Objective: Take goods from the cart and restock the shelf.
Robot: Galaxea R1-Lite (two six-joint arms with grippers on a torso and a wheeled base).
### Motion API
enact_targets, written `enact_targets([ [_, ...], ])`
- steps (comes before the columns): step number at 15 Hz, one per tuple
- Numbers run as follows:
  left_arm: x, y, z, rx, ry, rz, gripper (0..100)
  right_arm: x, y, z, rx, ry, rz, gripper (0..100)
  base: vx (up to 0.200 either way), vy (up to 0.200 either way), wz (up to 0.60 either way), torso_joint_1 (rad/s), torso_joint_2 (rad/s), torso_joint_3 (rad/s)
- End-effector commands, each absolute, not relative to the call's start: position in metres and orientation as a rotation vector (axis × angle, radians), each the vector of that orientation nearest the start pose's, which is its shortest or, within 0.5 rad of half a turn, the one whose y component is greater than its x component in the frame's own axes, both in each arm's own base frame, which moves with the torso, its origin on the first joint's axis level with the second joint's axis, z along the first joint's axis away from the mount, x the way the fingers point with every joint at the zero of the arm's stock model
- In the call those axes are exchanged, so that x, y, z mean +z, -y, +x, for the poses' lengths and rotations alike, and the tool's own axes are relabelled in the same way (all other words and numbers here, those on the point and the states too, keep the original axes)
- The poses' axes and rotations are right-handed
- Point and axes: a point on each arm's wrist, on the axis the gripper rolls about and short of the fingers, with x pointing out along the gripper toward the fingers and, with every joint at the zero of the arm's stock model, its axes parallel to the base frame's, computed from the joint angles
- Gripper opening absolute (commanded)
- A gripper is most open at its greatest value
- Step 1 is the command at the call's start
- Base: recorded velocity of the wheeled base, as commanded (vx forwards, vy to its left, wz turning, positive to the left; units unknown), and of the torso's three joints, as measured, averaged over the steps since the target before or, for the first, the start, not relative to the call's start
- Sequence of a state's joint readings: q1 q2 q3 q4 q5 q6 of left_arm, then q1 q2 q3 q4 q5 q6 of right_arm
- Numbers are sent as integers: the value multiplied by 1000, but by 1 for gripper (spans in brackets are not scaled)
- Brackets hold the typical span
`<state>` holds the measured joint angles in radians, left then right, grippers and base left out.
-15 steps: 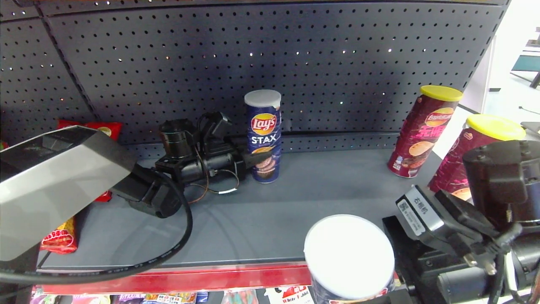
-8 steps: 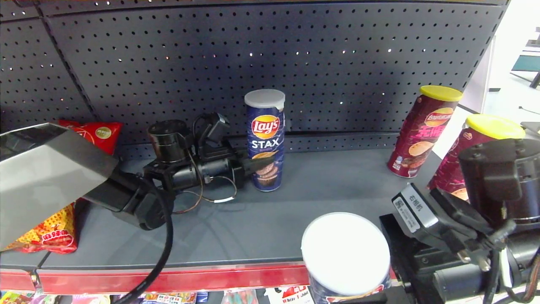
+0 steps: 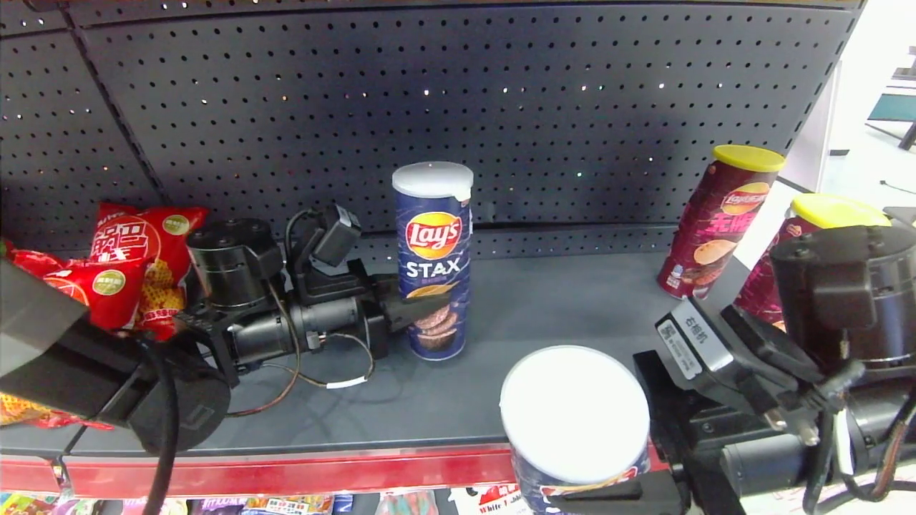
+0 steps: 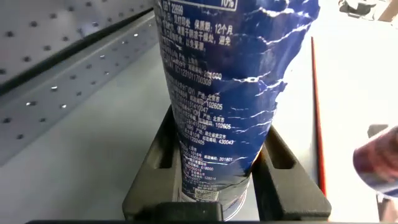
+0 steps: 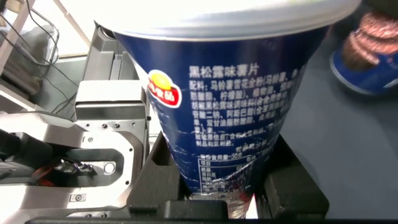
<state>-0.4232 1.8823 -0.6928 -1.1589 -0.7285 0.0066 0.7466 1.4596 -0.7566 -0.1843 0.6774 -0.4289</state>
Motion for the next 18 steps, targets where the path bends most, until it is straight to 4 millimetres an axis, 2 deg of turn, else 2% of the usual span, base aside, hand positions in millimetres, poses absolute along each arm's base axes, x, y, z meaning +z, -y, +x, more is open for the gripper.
enact_targets([
  [1,153,154,272,-1173,-27,-2,0,195,-168,161,1489,-253,-365,0,0,0,0,0,0,0],
  [7,142,160,257,-1207,-81,-5,0,199,-162,153,1484,-236,-366,0,0,0,0,0,0,0],
  [18,131,161,249,-1201,-135,-8,0,200,-160,150,1471,-247,-347,0,0,0,0,0,0,0],
])
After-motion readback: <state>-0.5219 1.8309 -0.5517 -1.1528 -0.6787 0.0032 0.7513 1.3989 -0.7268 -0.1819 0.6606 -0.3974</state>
